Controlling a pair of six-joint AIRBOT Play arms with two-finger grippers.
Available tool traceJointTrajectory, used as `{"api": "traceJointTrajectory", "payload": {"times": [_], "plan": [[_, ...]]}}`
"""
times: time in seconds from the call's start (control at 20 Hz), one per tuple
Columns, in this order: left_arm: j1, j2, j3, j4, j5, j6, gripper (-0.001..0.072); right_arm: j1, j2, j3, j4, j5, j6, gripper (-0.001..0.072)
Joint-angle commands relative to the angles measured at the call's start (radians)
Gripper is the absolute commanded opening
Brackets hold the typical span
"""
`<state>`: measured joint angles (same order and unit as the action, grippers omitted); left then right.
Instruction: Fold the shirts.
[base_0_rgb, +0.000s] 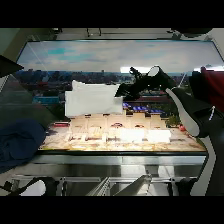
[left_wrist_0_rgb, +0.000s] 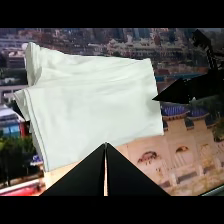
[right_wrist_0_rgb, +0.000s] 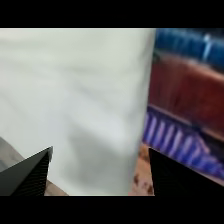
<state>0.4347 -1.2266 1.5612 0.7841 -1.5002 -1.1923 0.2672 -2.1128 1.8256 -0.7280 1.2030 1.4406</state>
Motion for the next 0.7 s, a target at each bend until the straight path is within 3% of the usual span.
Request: {"api": "traceJointTrajectory", "payload": {"times": [0.0,0.2,0.25,0.3,0.35,0.4,0.65], "plan": [[0.001,0.001,0.0,0.0,0.0,0.007,0.0014,0.035,-0.015,0.0,0.01,-0.033,0.004,0.0716],[0.001,0.001,0.0,0.001,-0.002,0.01,0.0014,0.065,-0.019,0.0,0.086,-0.13,-0.031,0.0698],[0.001,0.001,0.0,0.001,-0.005,0.01,0.0014,0.067,-0.019,0.0,0.107,-0.152,-0.031,0.0449],[0.001,0.001,0.0,0.001,-0.01,0.01,0.0014,0.067,-0.019,0.0,0.128,-0.167,-0.034,0.014],[0.001,0.001,0.0,0.0,-0.012,0.01,0.0014,0.067,-0.019,0.0,0.142,-0.179,-0.034,0.0108],[0.001,0.001,0.0,0.001,-0.012,0.01,0.0014,0.067,-0.019,0.002,0.155,-0.178,-0.034,0.0013],[0.001,0.001,0.0,0.0,-0.019,0.006,0.0014,0.046,0.063,0.002,0.164,-0.165,-0.011,0.0013]]}}
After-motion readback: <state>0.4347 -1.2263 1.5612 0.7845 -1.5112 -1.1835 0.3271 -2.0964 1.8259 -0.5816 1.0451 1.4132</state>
